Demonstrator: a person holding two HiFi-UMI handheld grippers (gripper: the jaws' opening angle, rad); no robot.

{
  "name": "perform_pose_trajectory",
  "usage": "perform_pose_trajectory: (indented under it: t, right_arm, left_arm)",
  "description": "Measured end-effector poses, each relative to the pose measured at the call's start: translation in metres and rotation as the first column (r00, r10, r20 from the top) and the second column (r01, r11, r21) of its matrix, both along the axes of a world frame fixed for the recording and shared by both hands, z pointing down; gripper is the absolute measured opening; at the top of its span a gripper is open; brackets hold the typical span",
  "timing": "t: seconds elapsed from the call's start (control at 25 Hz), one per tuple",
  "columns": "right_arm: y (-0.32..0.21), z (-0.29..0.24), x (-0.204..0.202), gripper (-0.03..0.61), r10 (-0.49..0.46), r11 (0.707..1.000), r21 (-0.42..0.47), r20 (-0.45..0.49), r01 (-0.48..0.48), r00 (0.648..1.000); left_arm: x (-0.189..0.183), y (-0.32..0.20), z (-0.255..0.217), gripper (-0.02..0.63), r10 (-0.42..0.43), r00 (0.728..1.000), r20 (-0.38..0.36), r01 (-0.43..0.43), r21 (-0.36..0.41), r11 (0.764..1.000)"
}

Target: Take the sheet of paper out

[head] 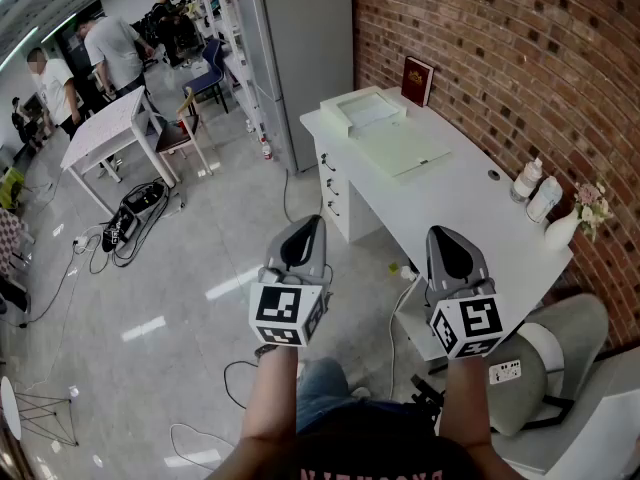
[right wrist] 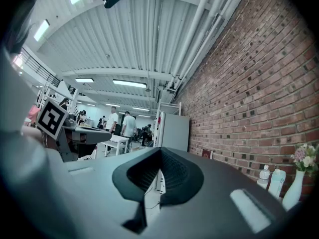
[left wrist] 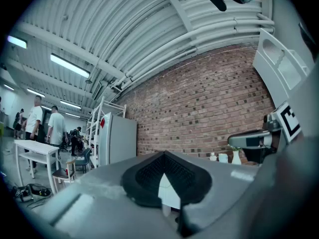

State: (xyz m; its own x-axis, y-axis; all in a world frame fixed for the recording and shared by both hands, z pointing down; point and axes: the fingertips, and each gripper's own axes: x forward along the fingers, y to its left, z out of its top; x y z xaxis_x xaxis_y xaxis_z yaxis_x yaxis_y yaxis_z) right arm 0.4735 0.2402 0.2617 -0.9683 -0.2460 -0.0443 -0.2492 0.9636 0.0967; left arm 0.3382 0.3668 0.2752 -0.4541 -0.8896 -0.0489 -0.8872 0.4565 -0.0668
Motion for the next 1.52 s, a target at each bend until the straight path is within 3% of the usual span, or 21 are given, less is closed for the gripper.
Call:
perform_pose_trajectory:
  t: [0.4,0.64,0.92,1.52]
  right_arm:
    - [-0.012,0.007,-0.006,-0.003,0.005,1.0,-0.014,-0.008,-0.005,1.0]
    - [-0.03,0.014,-0.033,-0.003,0.025,0.999,-0.037,-0.01,-0.025,1.0]
    - [-0.059,0.022,-0.103,-0.003,0.034,0.999,-0.033,-0.041,-0.035,0.999]
    - [-0.134,0.032,-0.296,-0.003,0.1,0.992,-0.064,-0.081,-0.105,0.992]
  left_arm:
    - [-0.015,-0.013,0.007,0.0,-0.005,1.0,-0.025,0.005,0.005,1.0]
    - [-0.046,-0.033,0.015,0.0,0.013,0.999,-0.047,-0.013,0.007,1.0]
    - [-0.121,-0.063,0.024,0.0,0.005,0.999,-0.043,-0.006,-0.012,1.0]
    - [-0.326,-0.14,0.032,0.0,0.06,0.994,-0.088,-0.063,-0.025,0.998]
